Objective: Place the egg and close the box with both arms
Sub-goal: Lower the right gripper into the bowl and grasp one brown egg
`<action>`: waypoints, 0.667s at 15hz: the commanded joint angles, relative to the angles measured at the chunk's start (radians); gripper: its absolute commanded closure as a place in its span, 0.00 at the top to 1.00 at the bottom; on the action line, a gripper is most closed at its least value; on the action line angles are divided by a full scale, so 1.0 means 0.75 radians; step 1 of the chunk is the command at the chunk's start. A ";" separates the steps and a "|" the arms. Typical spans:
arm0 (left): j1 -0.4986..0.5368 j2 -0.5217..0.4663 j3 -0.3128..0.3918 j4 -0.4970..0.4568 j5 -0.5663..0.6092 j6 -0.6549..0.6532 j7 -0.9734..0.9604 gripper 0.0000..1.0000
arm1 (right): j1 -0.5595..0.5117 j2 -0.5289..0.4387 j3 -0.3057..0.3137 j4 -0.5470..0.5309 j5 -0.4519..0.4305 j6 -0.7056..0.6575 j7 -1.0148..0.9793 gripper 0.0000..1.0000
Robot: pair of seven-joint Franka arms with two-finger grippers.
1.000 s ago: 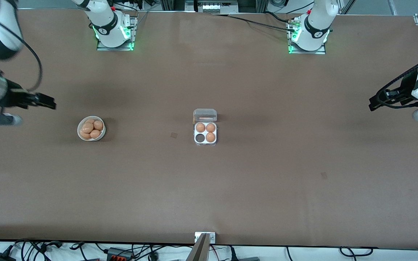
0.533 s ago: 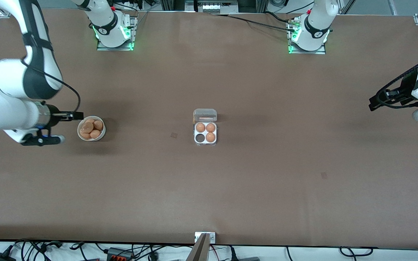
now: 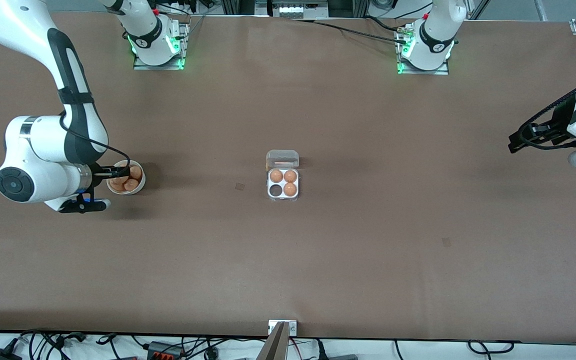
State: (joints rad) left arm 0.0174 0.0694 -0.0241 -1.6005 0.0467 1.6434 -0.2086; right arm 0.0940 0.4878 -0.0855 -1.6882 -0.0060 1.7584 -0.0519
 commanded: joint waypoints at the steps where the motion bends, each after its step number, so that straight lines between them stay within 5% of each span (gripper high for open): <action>1: 0.012 -0.017 -0.001 -0.014 -0.023 -0.001 0.039 1.00 | -0.011 0.022 0.002 0.011 -0.006 0.014 -0.047 1.00; 6: 0.012 -0.017 -0.001 -0.014 -0.023 -0.001 0.037 1.00 | -0.009 0.033 0.002 0.011 -0.012 0.014 -0.519 1.00; 10: 0.012 -0.017 -0.001 -0.014 -0.023 -0.001 0.039 1.00 | -0.009 0.033 0.002 0.011 0.000 0.012 -0.587 1.00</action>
State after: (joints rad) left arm 0.0176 0.0694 -0.0241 -1.6005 0.0467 1.6434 -0.2086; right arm 0.0936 0.5086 -0.0875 -1.6879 -0.0060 1.7638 -0.4487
